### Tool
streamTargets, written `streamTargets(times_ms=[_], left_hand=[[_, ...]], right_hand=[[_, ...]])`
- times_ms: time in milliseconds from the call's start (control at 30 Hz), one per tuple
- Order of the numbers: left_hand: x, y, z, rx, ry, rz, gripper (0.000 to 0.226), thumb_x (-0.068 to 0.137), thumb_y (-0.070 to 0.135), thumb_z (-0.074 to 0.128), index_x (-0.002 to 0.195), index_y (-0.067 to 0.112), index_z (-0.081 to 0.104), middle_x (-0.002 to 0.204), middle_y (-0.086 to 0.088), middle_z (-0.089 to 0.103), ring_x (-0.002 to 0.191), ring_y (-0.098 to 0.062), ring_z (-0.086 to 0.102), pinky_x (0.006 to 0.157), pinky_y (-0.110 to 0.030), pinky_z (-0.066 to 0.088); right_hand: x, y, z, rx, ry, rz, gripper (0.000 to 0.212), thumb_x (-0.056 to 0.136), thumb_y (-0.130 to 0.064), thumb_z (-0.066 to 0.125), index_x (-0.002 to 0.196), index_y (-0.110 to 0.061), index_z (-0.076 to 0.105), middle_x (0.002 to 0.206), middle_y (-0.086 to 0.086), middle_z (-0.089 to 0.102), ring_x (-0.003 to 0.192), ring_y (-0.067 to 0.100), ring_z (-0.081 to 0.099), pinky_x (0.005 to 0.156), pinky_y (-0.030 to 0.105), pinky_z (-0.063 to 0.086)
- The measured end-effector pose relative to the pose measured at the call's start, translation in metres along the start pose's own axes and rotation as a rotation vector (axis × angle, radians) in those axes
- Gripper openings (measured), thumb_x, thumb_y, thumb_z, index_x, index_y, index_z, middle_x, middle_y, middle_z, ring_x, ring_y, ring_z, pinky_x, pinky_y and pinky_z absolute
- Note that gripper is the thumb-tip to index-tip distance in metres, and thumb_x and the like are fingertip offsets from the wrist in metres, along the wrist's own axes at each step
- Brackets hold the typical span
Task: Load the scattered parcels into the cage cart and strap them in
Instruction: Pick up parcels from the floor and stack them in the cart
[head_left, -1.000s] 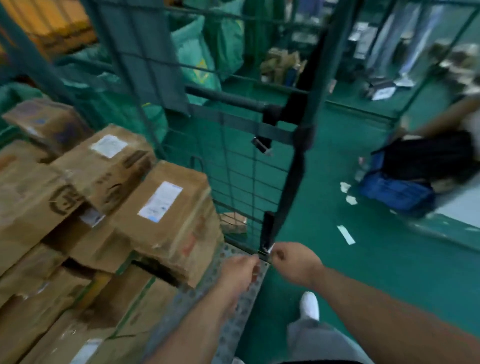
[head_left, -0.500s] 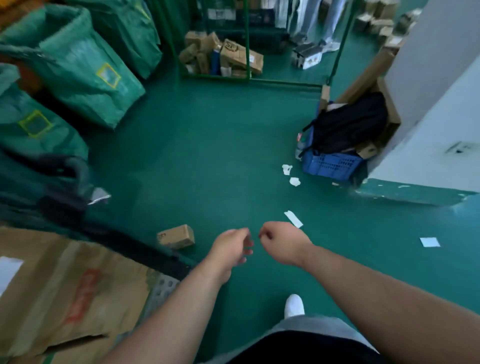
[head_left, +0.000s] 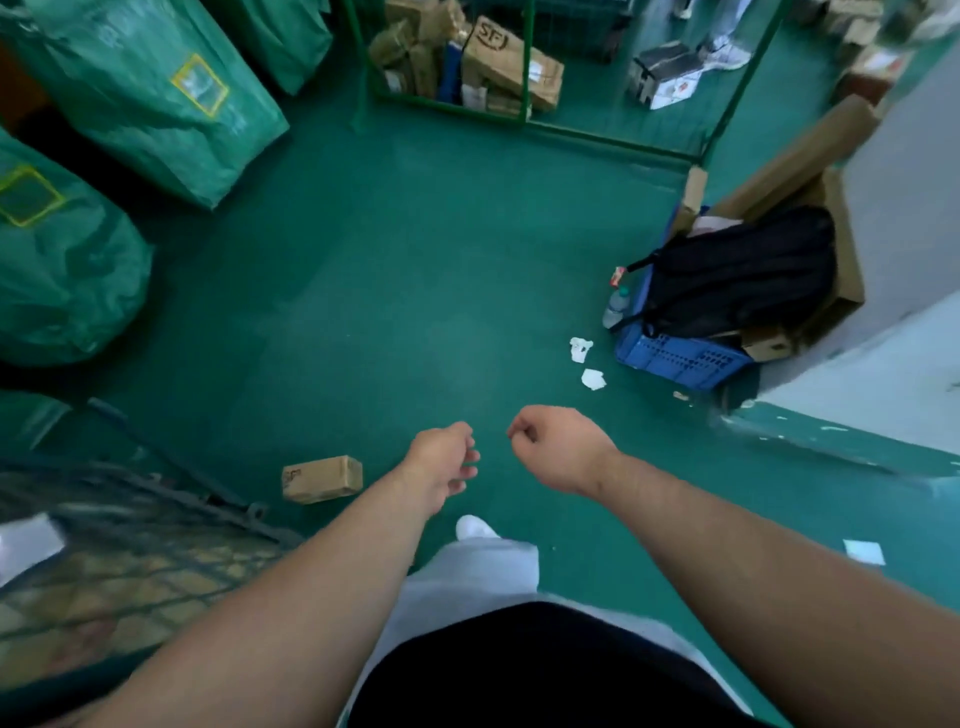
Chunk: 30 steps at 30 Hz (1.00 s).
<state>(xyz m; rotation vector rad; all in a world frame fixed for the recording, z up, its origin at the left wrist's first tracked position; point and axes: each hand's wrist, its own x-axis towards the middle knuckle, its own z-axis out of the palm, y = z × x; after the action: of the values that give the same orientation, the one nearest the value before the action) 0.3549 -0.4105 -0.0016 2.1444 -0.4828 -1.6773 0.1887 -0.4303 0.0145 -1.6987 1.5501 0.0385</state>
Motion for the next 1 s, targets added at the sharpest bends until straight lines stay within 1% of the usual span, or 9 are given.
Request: streamTargets(times_ms=[67,167,267,400,500,633,833,933,1000], left_hand=[[0.018,0.032,0.014,0.058,-0.049,0.004,0.017,0.1,0.029,0.05,0.088,0.018,0.057,0.083,0.0,0.065,0.069,-0.018,0.057,0.063,-0.028,0.041],[0.033,0.092,0.026,0.083,-0.119,0.064,0.016,0.1,0.03,0.05,0.093,0.018,0.059,0.085,0.0,0.065,0.07,-0.017,0.058,0.062,-0.027,0.04],[0.045,0.146,0.026,0.071,-0.132,0.083,0.016,0.1,0.029,0.05,0.095,0.018,0.06,0.089,-0.001,0.067,0.074,-0.019,0.06,0.063,-0.028,0.041],[0.088,0.192,0.019,-0.03,-0.096,0.028,0.016,0.1,0.029,0.05,0.097,0.017,0.061,0.091,-0.002,0.067,0.077,-0.02,0.06,0.067,-0.03,0.042],[0.127,0.209,0.0,-0.146,0.017,-0.04,0.017,0.1,0.03,0.05,0.094,0.017,0.06,0.088,-0.001,0.067,0.071,-0.018,0.06,0.065,-0.029,0.042],[0.15,0.2,-0.046,-0.337,0.228,-0.15,0.017,0.1,0.031,0.049,0.091,0.02,0.058,0.083,0.001,0.065,0.065,-0.016,0.058,0.06,-0.026,0.036],[0.131,0.143,-0.087,-0.894,0.584,-0.3,0.019,0.101,0.027,0.048,0.085,0.019,0.056,0.087,-0.002,0.065,0.067,-0.016,0.058,0.062,-0.027,0.037],[0.118,0.114,-0.103,-1.044,0.644,-0.365,0.018,0.1,0.03,0.05,0.093,0.017,0.06,0.095,-0.004,0.068,0.08,-0.02,0.062,0.069,-0.031,0.042],[0.12,0.093,-0.113,-1.1,0.674,-0.417,0.021,0.101,0.032,0.051,0.103,0.014,0.063,0.097,-0.004,0.069,0.083,-0.022,0.063,0.074,-0.033,0.044]], right_hand=[[0.019,0.004,-0.027,-0.024,0.025,0.038,0.025,0.091,-0.033,0.046,0.101,-0.031,0.069,0.1,-0.012,0.072,0.089,0.017,0.067,0.078,0.028,0.055],[0.05,0.008,-0.07,-0.069,0.059,0.074,0.026,0.09,-0.036,0.044,0.099,-0.032,0.068,0.102,-0.012,0.073,0.093,0.017,0.068,0.084,0.032,0.056],[0.083,0.005,-0.103,-0.092,0.048,0.083,0.028,0.09,-0.037,0.043,0.1,-0.029,0.068,0.102,-0.012,0.073,0.096,0.016,0.066,0.086,0.032,0.055],[0.151,-0.008,-0.126,-0.142,-0.049,0.043,0.026,0.09,-0.036,0.043,0.096,-0.029,0.067,0.098,-0.013,0.072,0.092,0.014,0.066,0.084,0.031,0.055],[0.225,-0.026,-0.136,-0.223,-0.166,-0.079,0.023,0.093,-0.035,0.044,0.091,-0.027,0.066,0.093,-0.012,0.071,0.091,0.015,0.066,0.079,0.03,0.053],[0.305,-0.077,-0.142,-0.368,-0.373,-0.284,0.017,0.095,-0.034,0.048,0.083,-0.031,0.06,0.084,-0.017,0.064,0.086,0.015,0.062,0.072,0.027,0.045],[0.368,-0.187,-0.108,-0.705,-0.625,-0.597,0.019,0.093,-0.031,0.049,0.096,-0.031,0.067,0.103,-0.008,0.072,0.094,0.019,0.064,0.079,0.027,0.049],[0.371,-0.225,-0.076,-0.781,-0.721,-0.675,0.018,0.094,-0.03,0.049,0.096,-0.029,0.066,0.104,-0.007,0.073,0.092,0.019,0.065,0.08,0.028,0.052],[0.372,-0.244,-0.045,-0.814,-0.804,-0.684,0.022,0.096,-0.029,0.049,0.103,-0.025,0.069,0.105,-0.007,0.072,0.092,0.018,0.065,0.081,0.028,0.053]])
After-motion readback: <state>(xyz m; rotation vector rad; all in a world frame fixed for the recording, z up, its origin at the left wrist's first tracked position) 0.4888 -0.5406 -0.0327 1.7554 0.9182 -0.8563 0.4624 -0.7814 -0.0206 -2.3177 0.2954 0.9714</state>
